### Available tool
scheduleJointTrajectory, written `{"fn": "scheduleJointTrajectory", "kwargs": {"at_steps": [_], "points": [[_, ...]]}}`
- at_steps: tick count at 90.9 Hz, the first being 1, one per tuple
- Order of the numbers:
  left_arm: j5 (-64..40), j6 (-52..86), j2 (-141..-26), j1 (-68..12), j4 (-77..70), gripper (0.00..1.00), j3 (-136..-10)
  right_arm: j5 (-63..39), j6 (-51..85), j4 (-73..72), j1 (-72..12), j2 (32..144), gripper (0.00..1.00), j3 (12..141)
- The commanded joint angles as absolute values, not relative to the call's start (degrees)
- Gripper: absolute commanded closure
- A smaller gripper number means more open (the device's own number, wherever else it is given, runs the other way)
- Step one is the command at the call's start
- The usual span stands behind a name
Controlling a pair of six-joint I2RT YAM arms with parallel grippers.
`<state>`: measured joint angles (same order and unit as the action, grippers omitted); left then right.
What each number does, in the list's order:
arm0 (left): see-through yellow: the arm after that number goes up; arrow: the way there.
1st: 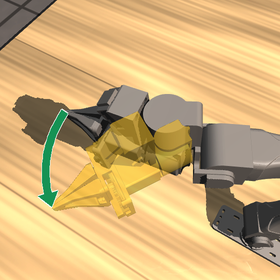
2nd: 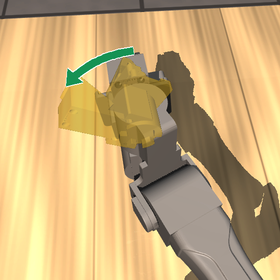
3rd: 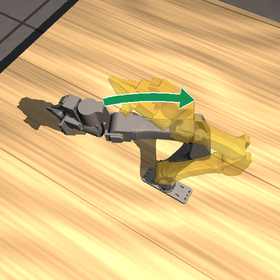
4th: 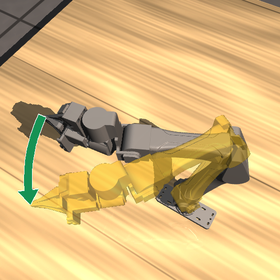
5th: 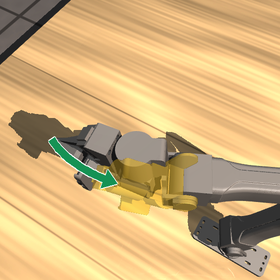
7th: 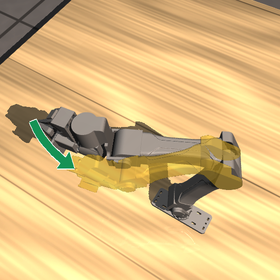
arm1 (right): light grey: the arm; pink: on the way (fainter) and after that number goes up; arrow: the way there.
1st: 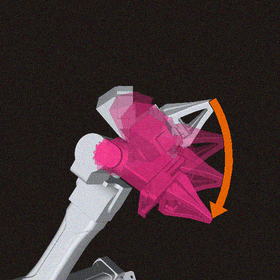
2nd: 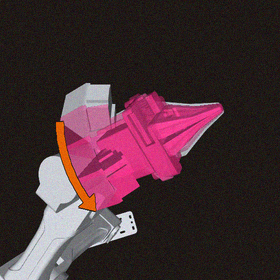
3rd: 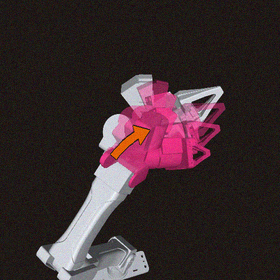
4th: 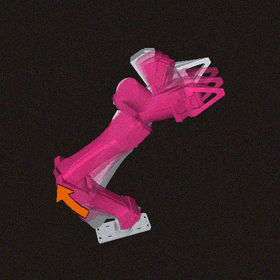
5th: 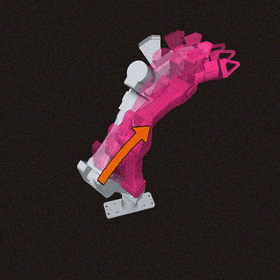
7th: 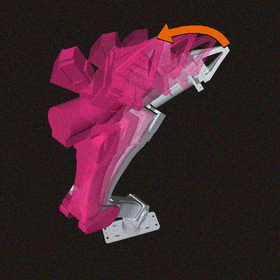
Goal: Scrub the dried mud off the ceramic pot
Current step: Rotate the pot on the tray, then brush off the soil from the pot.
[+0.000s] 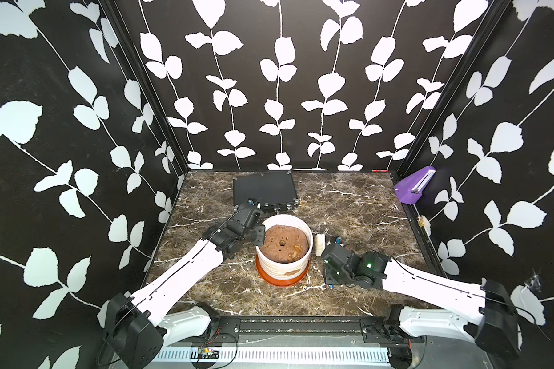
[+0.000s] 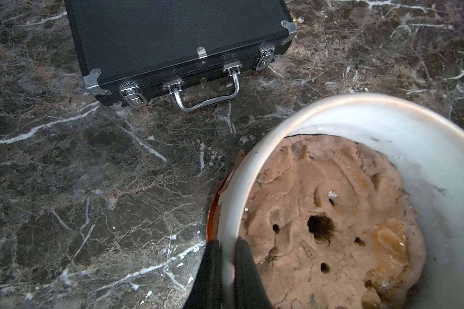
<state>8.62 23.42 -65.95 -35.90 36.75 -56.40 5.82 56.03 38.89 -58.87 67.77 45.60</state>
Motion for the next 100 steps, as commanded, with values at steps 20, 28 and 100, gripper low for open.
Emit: {"fn": "scheduleJointTrajectory", "kwargs": {"at_steps": [20, 28, 100], "points": [[9.5, 24.9, -63.8, -35.5, 38.2, 0.9, -55.0, 3.1, 56.2, 33.9, -59.2, 70.0, 1.0, 44.4], [9.4, 24.5, -64.7, -35.4, 37.9, 0.82, -55.9, 3.2, 54.8, 34.4, -59.1, 69.7, 1.0, 44.0], [8.6, 23.6, -66.9, -35.4, 37.9, 1.0, -57.5, -5.7, 43.1, 24.7, -54.5, 64.3, 1.0, 38.0]]}}
